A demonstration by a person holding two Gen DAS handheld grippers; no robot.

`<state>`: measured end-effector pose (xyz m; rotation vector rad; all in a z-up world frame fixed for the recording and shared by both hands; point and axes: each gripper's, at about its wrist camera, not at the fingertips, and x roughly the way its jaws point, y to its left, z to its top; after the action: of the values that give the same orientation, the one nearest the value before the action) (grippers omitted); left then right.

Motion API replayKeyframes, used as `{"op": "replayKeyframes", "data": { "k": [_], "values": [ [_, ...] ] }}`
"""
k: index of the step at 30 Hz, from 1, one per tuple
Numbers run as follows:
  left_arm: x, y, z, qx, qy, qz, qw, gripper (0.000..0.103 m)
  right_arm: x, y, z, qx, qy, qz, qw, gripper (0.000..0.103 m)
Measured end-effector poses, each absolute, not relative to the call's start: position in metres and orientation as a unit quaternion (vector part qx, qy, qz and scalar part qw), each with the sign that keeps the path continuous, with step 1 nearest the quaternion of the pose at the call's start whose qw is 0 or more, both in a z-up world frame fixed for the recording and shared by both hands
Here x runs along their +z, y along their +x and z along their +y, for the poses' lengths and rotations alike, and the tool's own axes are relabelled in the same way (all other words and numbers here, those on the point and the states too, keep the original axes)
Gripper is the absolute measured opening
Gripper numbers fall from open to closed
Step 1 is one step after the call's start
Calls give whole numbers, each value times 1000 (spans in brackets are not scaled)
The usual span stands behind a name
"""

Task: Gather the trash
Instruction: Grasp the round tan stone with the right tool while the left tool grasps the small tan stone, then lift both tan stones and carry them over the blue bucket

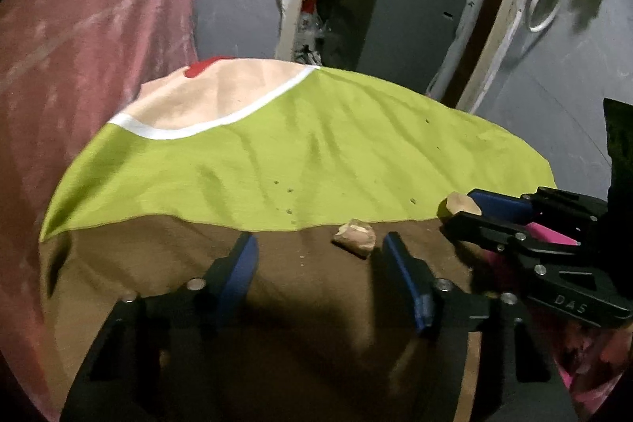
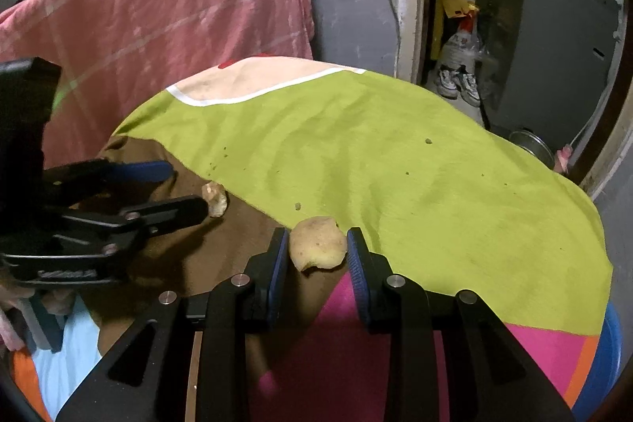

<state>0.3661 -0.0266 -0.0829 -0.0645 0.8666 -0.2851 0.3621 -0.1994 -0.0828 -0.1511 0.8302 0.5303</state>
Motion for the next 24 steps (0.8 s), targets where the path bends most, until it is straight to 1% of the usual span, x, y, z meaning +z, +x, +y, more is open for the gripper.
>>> {"op": "replayKeyframes", "data": {
  "k": [4, 7, 10, 13, 19, 24],
  "values": [
    [-85, 371, -36, -148, -18, 428, 892, 36, -82, 359, -205, 253, -65, 396, 880, 28],
    [-86, 371, -38, -155, -10, 427, 891, 31, -81, 357, -208, 251, -60, 395, 881, 28],
    [-87, 371, -45, -165, 4, 429, 888, 20, -80, 355, -212, 250, -51, 395, 882, 28],
    [-86, 370, -49, -165, 17, 425, 890, 18, -78, 352, -215, 250, -48, 393, 884, 28],
    [-81, 361, -49, -164, 19, 409, 897, 18, -72, 343, -224, 245, -36, 381, 891, 28],
    [-62, 339, -55, -160, 9, 369, 916, 18, -56, 326, -236, 239, -19, 346, 907, 28]
  ]
}}
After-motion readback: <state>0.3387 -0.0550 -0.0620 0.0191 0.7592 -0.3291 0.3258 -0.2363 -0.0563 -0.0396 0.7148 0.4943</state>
